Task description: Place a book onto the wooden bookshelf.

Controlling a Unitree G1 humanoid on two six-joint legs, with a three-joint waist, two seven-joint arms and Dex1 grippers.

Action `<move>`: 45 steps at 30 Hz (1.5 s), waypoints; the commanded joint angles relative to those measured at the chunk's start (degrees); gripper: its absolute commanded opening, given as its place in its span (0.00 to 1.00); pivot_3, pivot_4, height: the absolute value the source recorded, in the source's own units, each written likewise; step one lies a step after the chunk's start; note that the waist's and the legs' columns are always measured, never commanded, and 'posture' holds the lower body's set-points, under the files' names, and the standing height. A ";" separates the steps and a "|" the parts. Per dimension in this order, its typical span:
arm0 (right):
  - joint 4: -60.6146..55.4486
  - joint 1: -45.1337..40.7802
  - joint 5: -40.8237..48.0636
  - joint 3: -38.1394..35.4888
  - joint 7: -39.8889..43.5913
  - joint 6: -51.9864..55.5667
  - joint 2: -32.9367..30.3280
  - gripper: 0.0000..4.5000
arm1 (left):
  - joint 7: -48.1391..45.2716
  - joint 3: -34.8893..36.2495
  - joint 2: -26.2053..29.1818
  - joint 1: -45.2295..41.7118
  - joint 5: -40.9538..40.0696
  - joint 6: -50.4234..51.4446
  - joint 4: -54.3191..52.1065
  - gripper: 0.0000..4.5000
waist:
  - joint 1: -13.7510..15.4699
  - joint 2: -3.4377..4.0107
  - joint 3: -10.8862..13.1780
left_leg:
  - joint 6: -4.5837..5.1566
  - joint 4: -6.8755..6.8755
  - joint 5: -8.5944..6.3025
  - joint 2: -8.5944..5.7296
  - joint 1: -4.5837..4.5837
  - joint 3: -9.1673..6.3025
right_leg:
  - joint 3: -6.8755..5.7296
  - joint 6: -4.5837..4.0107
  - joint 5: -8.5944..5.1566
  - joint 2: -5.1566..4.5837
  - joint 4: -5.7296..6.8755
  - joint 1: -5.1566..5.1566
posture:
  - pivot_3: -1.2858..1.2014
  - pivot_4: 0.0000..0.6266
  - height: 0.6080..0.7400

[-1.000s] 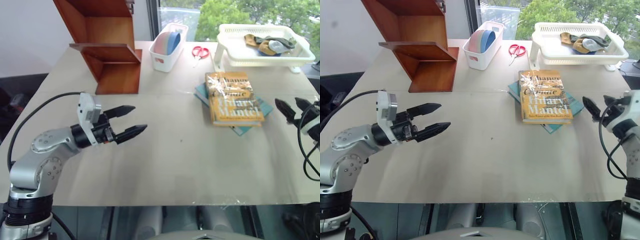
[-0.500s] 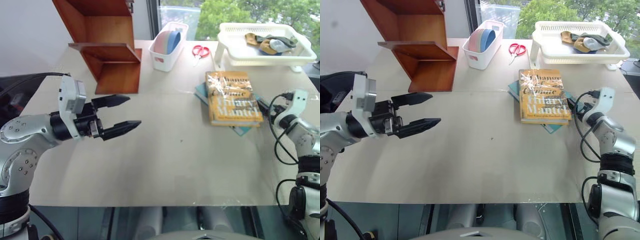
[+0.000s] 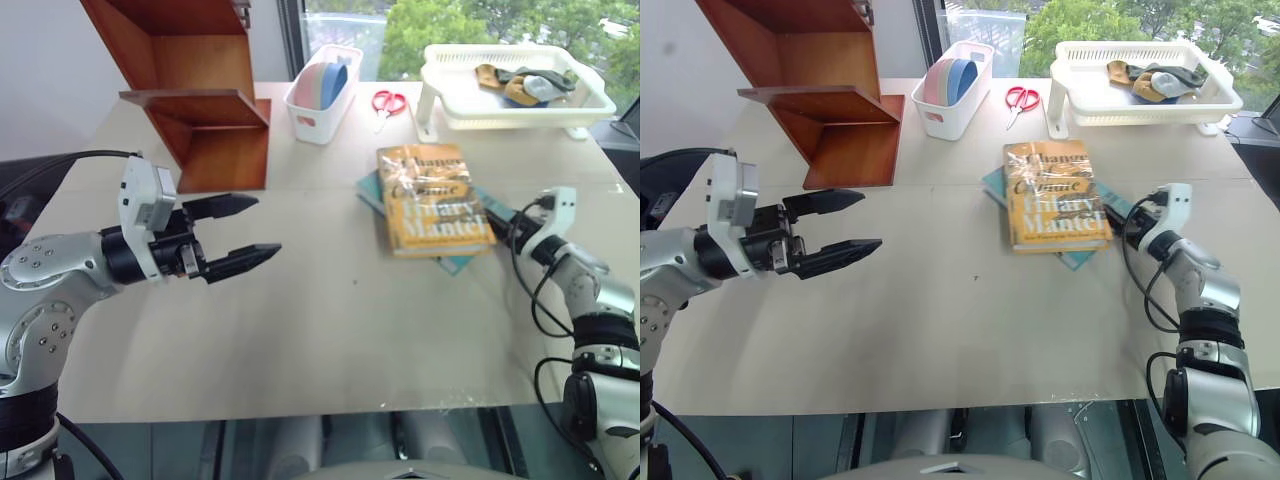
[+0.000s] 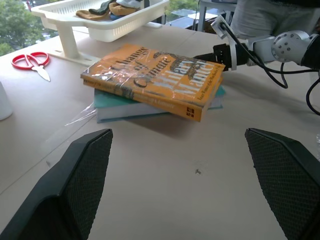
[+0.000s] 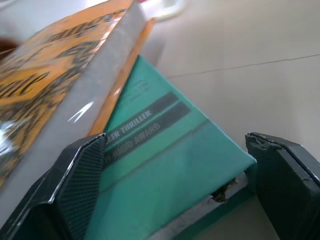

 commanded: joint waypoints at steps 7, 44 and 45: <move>-20.35 12.77 1.52 10.40 10.74 8.82 -1.64 1.00 | -0.35 0.90 0.16 0.26 1.32 -1.57 0.36 0.99 | 0.31 -0.07 -0.04 | -0.01 0.00 0.00 0.02 0.01 -0.02 | -0.02 0.00 0.00 -0.02 -0.01 0.01 | 0.52 0.24 1.00; -42.53 14.51 -8.87 20.91 17.87 -14.97 -9.69 1.00 | -0.70 1.23 -1.52 2.45 3.23 -3.01 1.25 0.99 | 0.72 -0.17 0.20 | -0.03 0.00 0.01 0.02 -0.09 -0.06 | -0.09 0.00 -0.01 -0.09 -0.05 -0.03 | 0.52 0.24 1.00; -42.04 13.87 -8.90 21.77 18.22 -14.69 -9.22 1.00 | -0.80 1.56 -1.37 2.86 3.10 -2.90 1.11 0.99 | 0.86 -0.17 0.20 | -0.03 0.00 0.01 0.02 -0.09 -0.08 | -0.11 0.00 -0.01 -0.10 -0.06 -0.03 | 0.52 0.24 1.00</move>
